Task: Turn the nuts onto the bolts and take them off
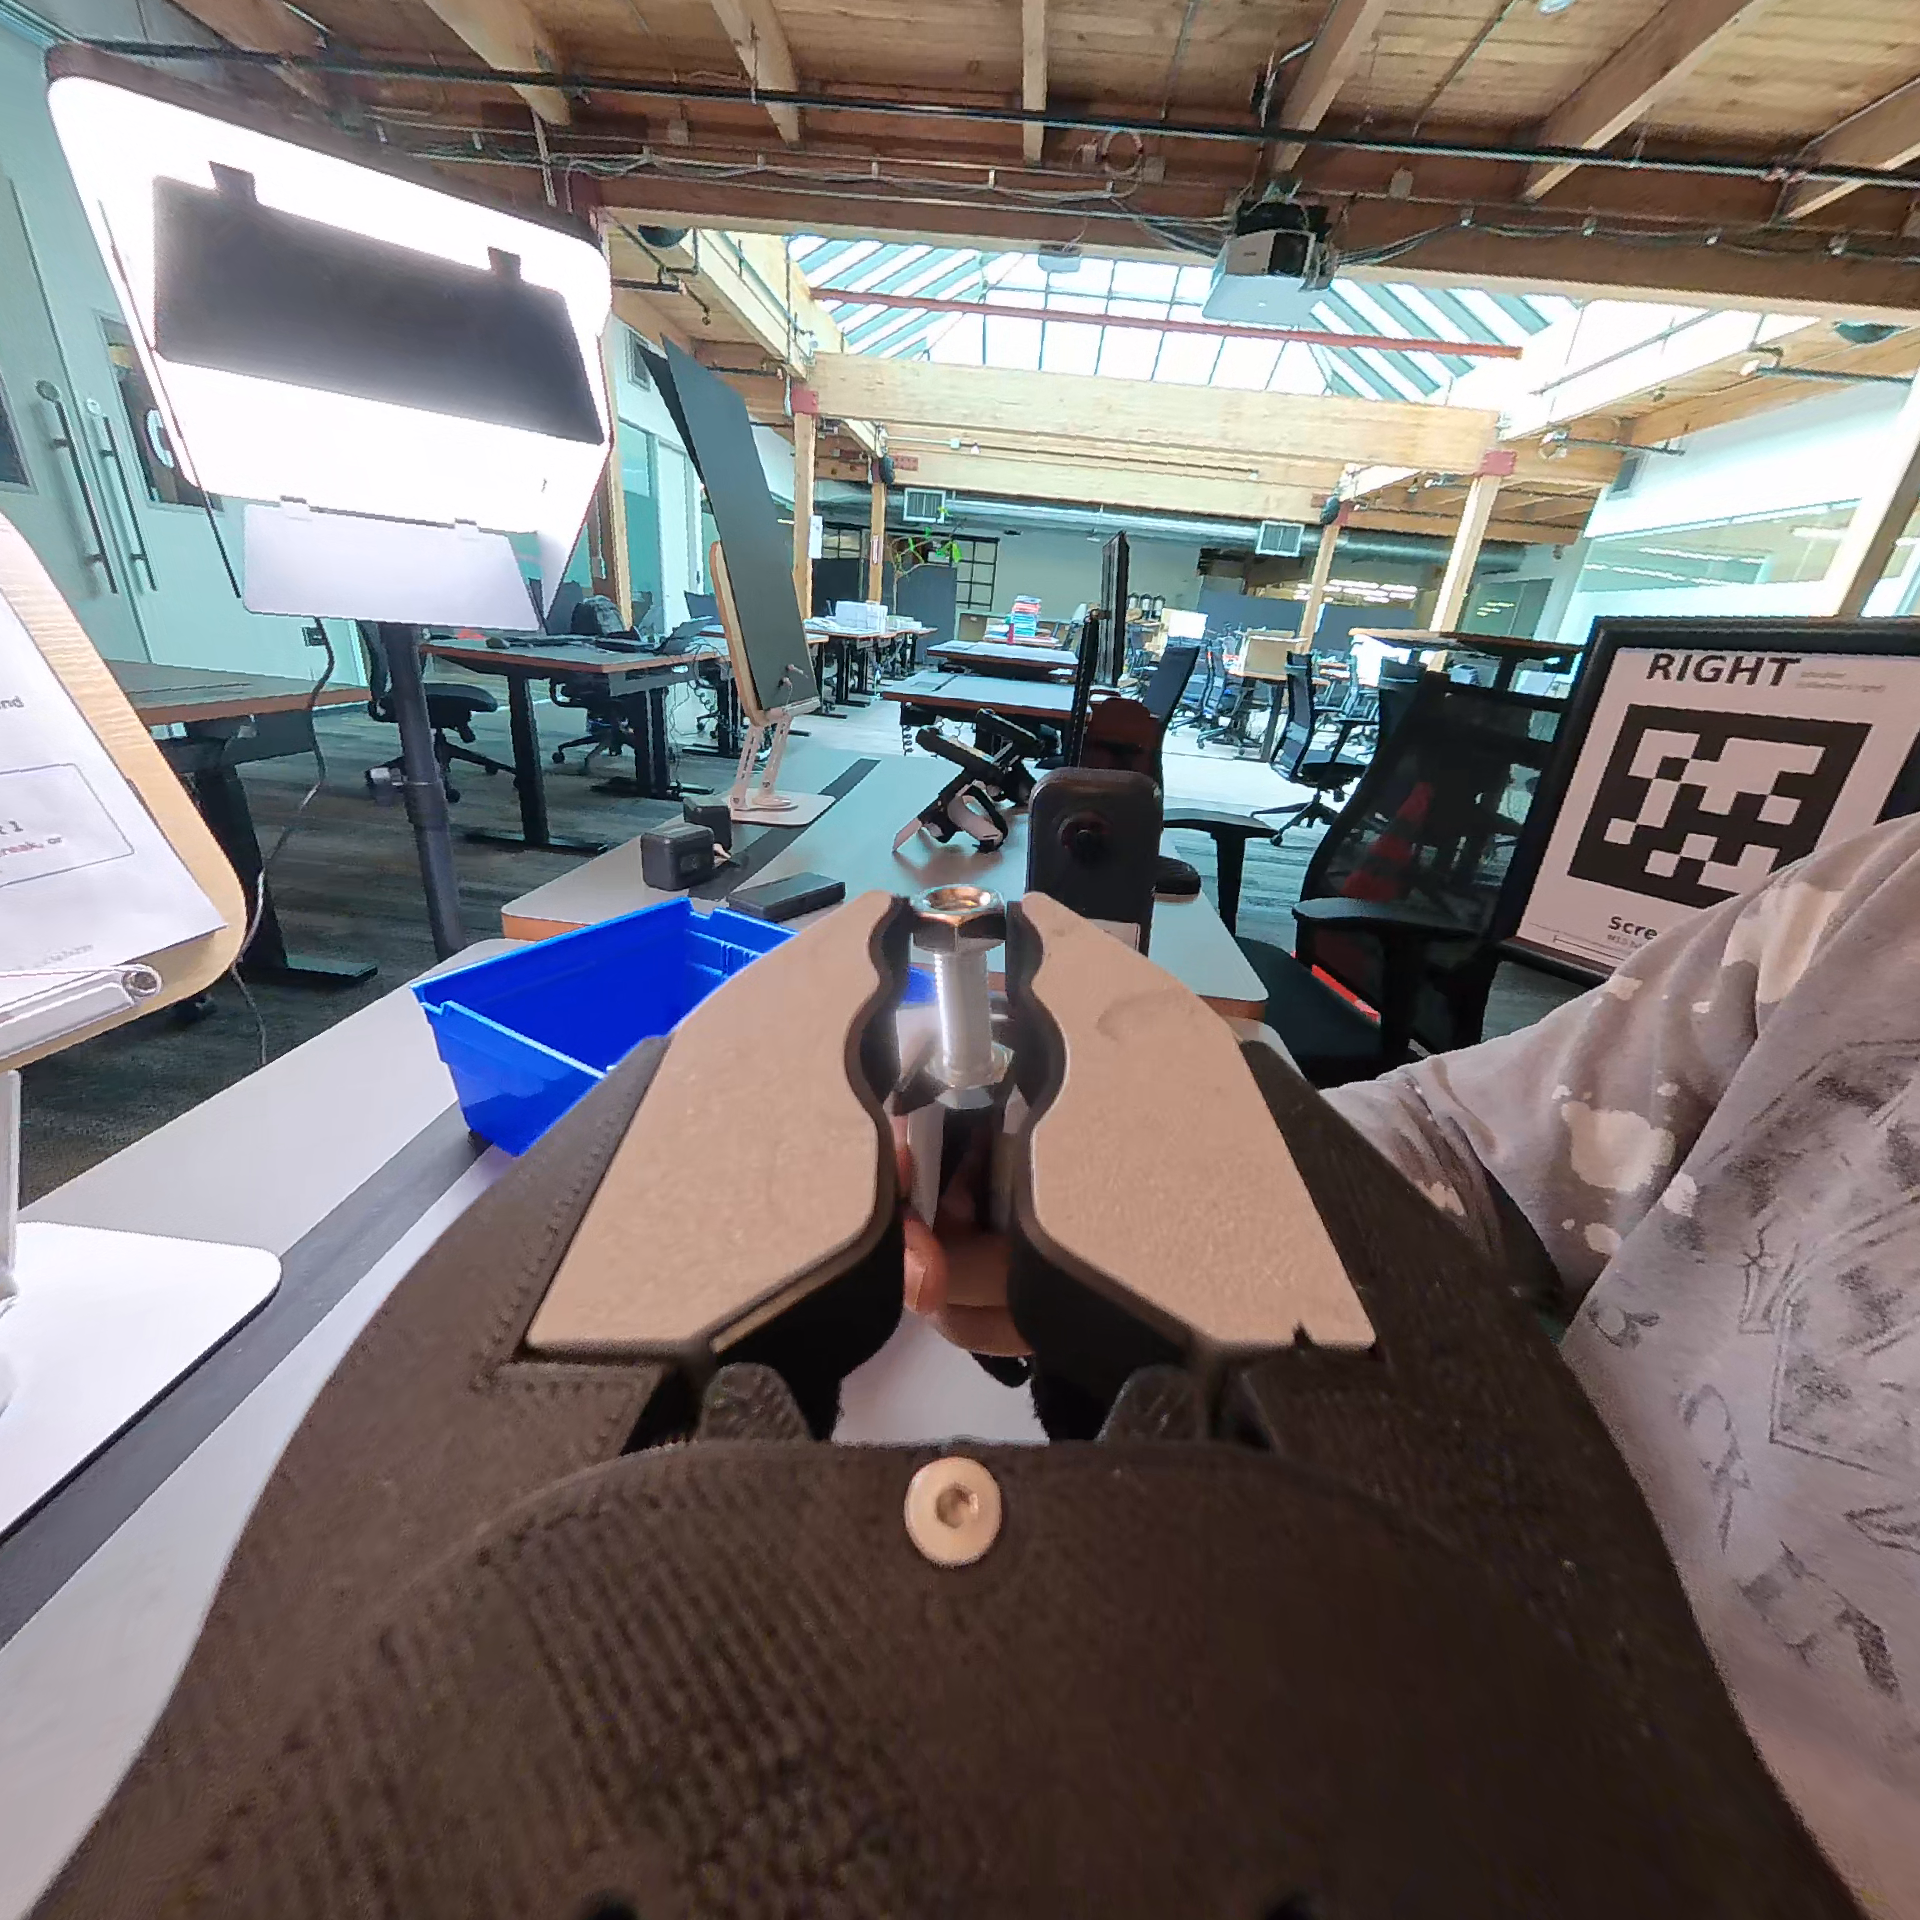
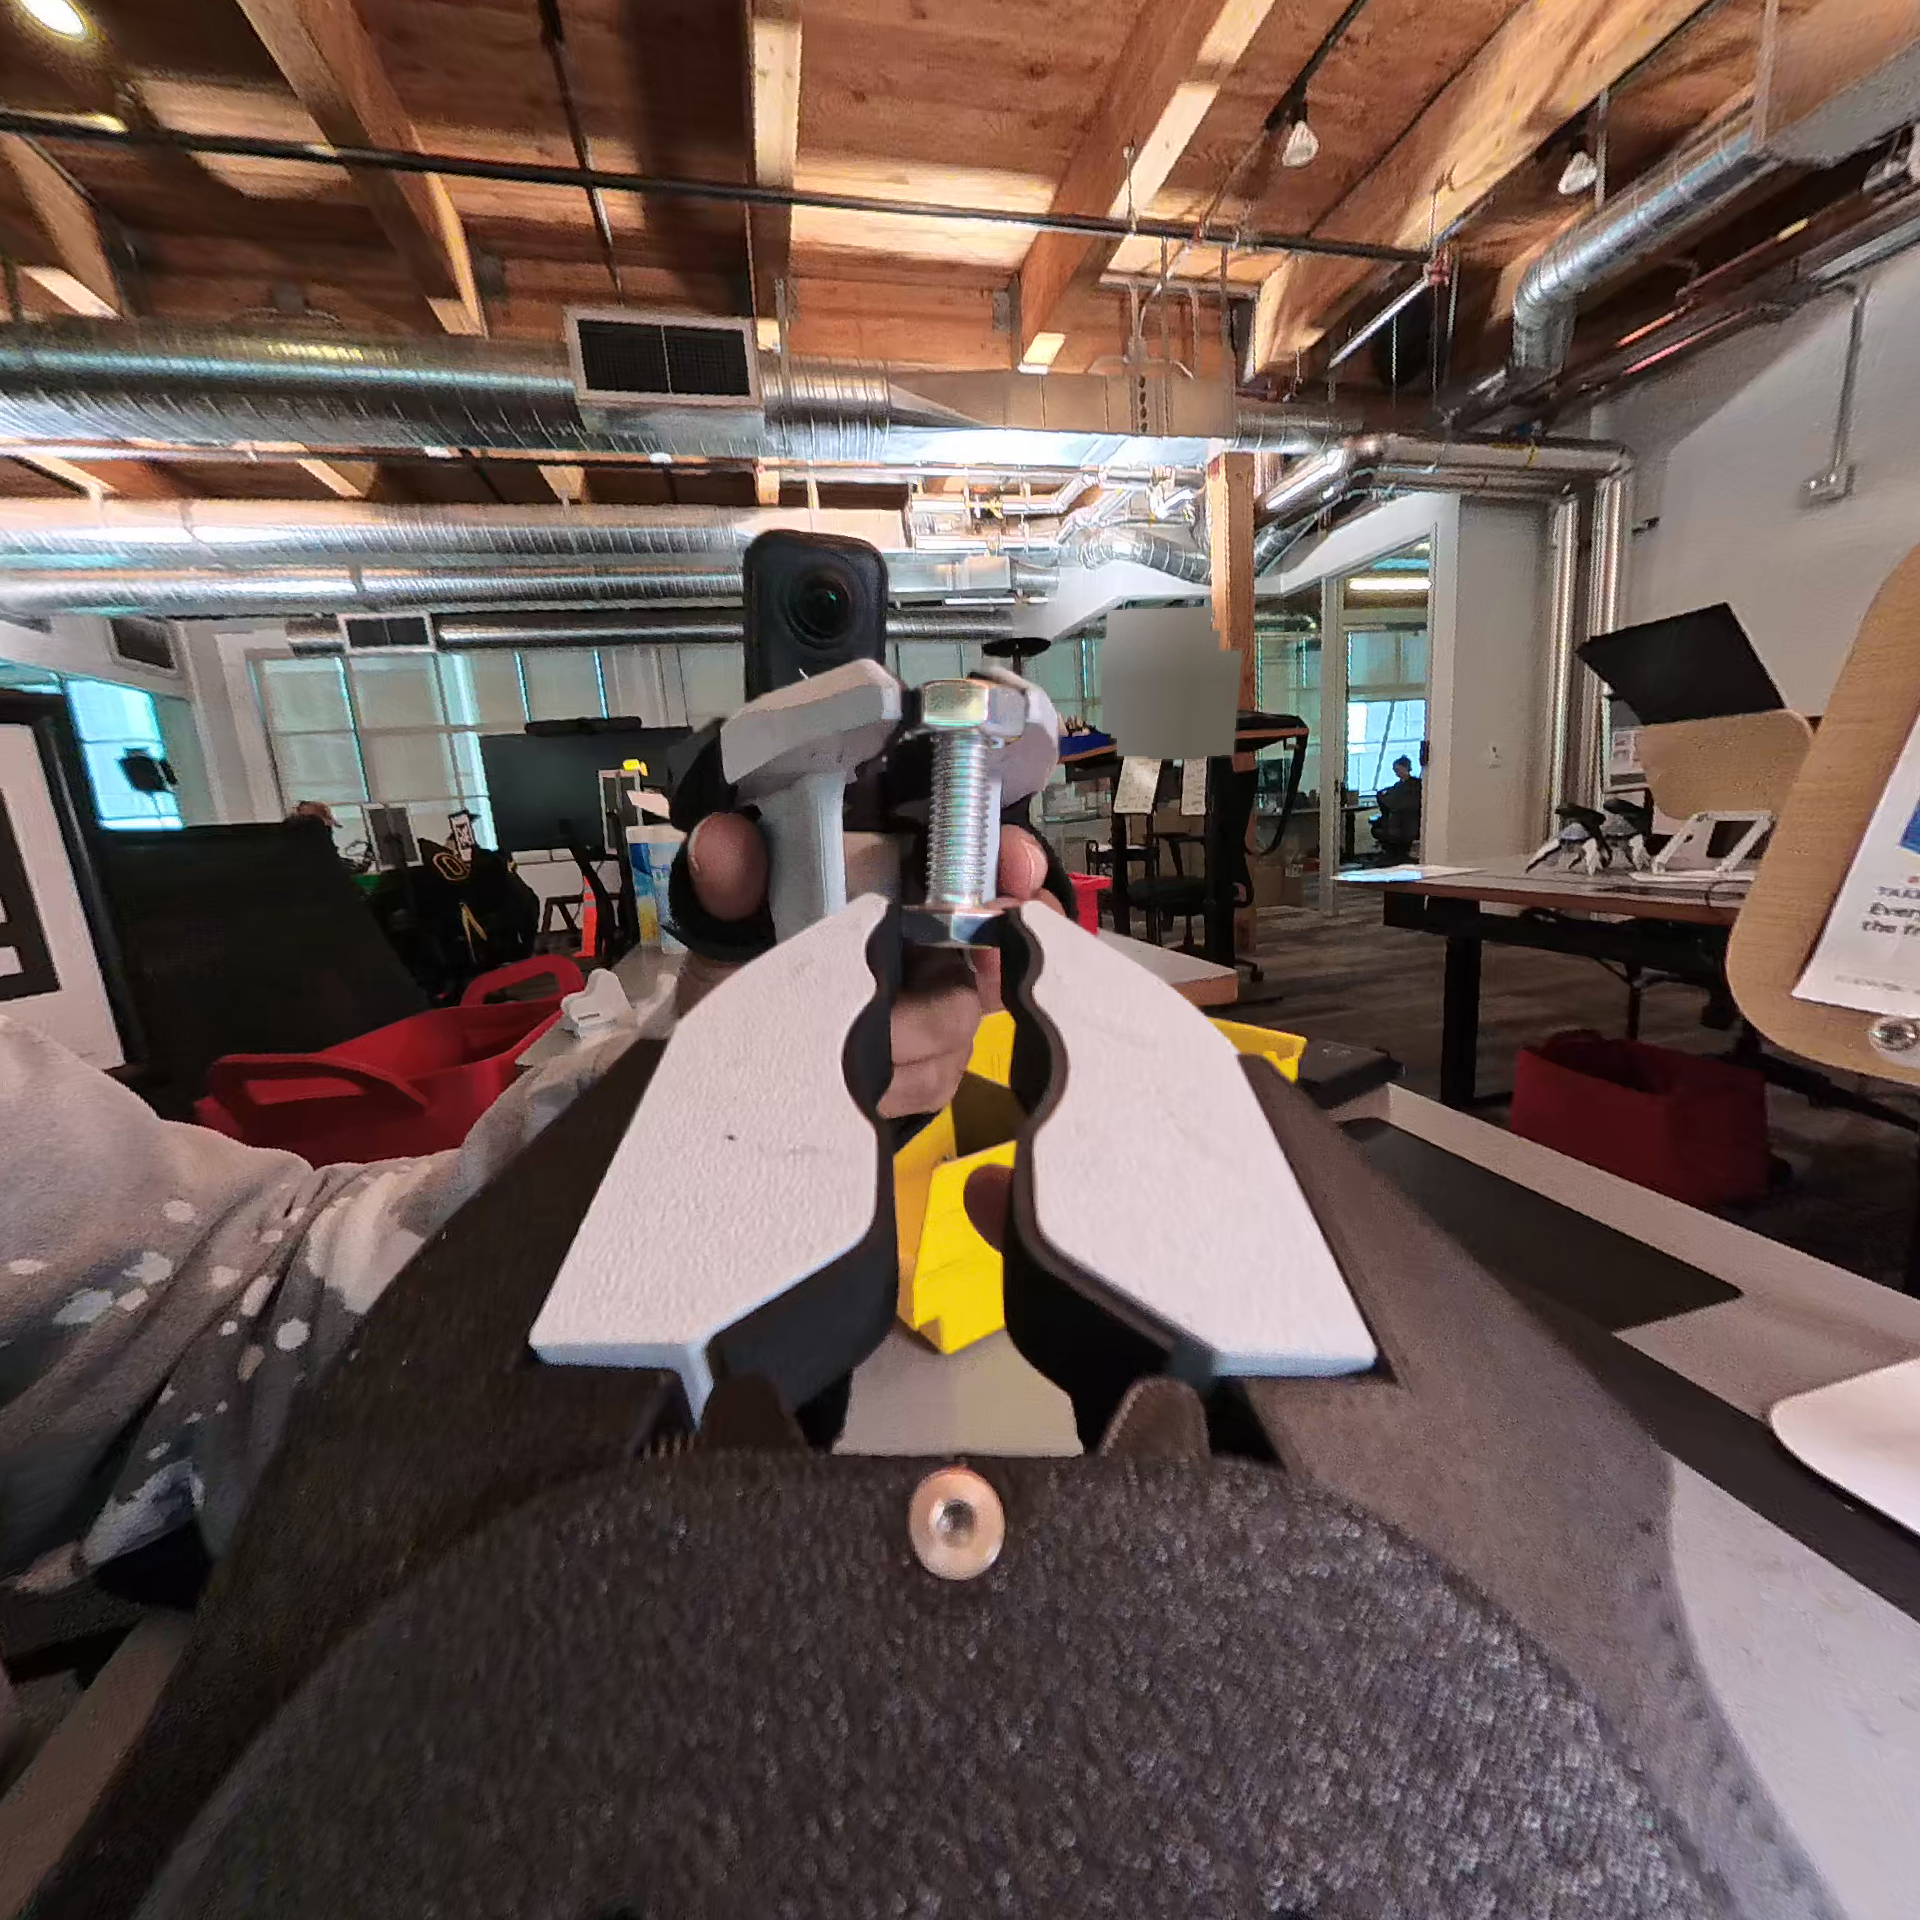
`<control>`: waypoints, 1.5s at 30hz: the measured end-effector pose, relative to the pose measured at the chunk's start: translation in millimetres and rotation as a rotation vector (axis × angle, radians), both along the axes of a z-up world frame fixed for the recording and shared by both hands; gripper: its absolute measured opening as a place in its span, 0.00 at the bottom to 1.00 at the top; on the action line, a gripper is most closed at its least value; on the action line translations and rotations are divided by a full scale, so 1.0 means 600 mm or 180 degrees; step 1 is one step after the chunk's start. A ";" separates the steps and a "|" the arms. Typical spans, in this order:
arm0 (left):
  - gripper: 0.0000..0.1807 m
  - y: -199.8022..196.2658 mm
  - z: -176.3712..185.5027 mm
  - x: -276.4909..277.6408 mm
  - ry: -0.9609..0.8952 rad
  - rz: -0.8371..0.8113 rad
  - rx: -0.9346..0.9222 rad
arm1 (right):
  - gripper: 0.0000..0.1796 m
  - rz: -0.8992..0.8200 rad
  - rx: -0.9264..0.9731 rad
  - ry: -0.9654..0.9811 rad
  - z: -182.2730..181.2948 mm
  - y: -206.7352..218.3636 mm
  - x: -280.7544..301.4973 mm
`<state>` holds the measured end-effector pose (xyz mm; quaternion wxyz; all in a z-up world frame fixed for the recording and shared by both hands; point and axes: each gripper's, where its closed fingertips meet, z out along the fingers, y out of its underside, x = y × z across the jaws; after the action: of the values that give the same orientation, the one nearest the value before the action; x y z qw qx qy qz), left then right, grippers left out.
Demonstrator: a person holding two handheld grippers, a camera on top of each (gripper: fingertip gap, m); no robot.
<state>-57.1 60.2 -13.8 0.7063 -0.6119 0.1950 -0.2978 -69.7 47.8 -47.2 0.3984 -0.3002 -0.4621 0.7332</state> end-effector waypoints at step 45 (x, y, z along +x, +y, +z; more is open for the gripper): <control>0.12 0.019 -0.017 -0.028 -0.0128 0.0289 -0.0231 | 0.10 -0.0032 0.0093 0.0093 0.009 0.011 0.014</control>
<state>-73.7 71.3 -23.9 0.7002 -0.6392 0.1420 -0.2846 -61.5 54.5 -41.5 0.4132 -0.2859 -0.4655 0.7286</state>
